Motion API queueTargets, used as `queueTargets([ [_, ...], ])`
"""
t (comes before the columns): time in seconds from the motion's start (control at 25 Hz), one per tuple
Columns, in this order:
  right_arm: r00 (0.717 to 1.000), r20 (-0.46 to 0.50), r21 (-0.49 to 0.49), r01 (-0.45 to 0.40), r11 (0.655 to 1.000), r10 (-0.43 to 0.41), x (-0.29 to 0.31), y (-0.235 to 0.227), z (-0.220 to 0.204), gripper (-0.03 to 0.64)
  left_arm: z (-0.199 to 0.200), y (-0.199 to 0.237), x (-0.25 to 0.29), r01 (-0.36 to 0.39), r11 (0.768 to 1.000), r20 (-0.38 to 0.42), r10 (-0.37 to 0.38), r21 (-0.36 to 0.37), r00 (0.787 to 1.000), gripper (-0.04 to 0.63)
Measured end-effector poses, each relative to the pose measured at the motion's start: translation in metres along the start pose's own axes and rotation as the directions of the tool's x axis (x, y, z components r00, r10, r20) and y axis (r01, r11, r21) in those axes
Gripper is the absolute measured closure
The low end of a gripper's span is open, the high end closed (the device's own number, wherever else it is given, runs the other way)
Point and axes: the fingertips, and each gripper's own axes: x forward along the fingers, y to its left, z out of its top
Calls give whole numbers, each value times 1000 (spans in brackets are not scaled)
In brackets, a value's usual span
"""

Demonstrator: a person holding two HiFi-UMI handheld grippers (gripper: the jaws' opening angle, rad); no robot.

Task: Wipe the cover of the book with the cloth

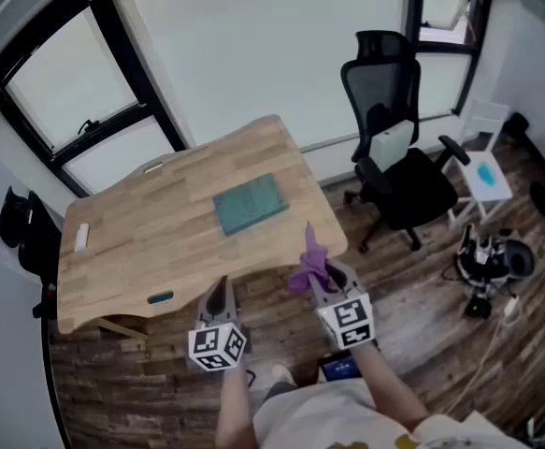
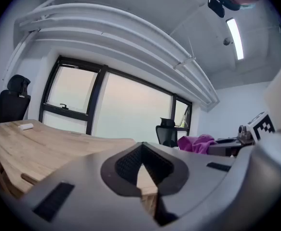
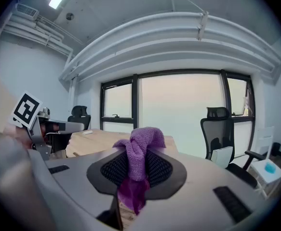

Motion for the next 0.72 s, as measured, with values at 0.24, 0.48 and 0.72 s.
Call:
queueTargets([
  [0.24, 1000, 10, -1, -9, 1000, 9, -3, 1, 2, 541, 2, -3, -4, -4, 1000, 0, 4, -3, 1000, 595],
  [0.48, 1000, -3, 7, -31, 999, 31, -8, 0, 1, 541, 4, -8, -10, -24, 1000, 8, 24, 14, 1000, 595],
  [0.72, 999, 10, 14, -32, 999, 32, -10, -3, -2, 541, 0, -8, -14, -48, 999, 9, 48, 6, 999, 595],
])
